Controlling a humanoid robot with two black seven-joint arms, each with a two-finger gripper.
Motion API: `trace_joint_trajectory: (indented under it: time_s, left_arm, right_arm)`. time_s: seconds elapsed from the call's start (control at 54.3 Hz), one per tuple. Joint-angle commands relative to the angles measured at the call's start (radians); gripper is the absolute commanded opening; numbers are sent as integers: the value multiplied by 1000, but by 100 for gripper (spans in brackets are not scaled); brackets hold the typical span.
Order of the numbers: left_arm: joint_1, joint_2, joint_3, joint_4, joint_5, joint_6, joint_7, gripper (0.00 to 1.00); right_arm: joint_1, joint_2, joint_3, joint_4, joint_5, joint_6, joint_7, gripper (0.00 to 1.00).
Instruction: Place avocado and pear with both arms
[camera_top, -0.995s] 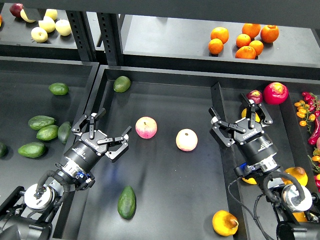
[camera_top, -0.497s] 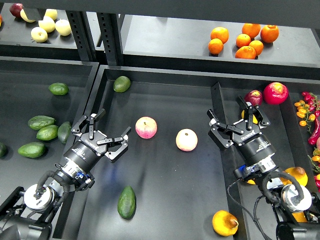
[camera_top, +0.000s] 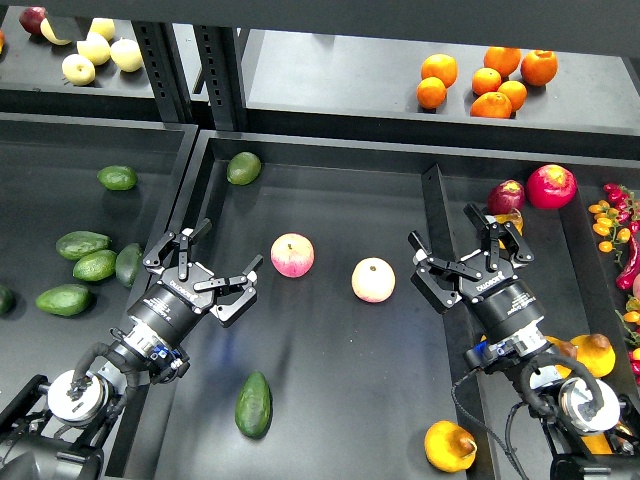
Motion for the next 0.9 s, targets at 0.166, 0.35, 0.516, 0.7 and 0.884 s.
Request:
trace_joint_trajectory:
  time_s: [0.166, 0.35, 0.516, 0.7, 0.884]
  left_arm:
    - [-55, 0, 26, 4, 117, 0, 1, 100]
    - [-113, 35, 56, 3, 142, 0, 3, 100]
    - [-188, 130, 133, 3, 142, 0, 6, 100]
    - [-314, 265, 267, 9, 143, 0, 31, 100]
    - [-500, 411, 454, 30, 169, 0, 31, 100]
  right_arm:
    - [-1, 0, 10, 0, 0, -17, 0, 100]
    - [-1, 0, 18, -1, 0, -17, 0, 100]
    - [-9, 0, 31, -2, 0, -35, 0, 100]
    - [-7, 0, 70, -2, 0, -72, 0, 100]
    - [-4, 0, 76, -3, 0, -89, 0, 100]
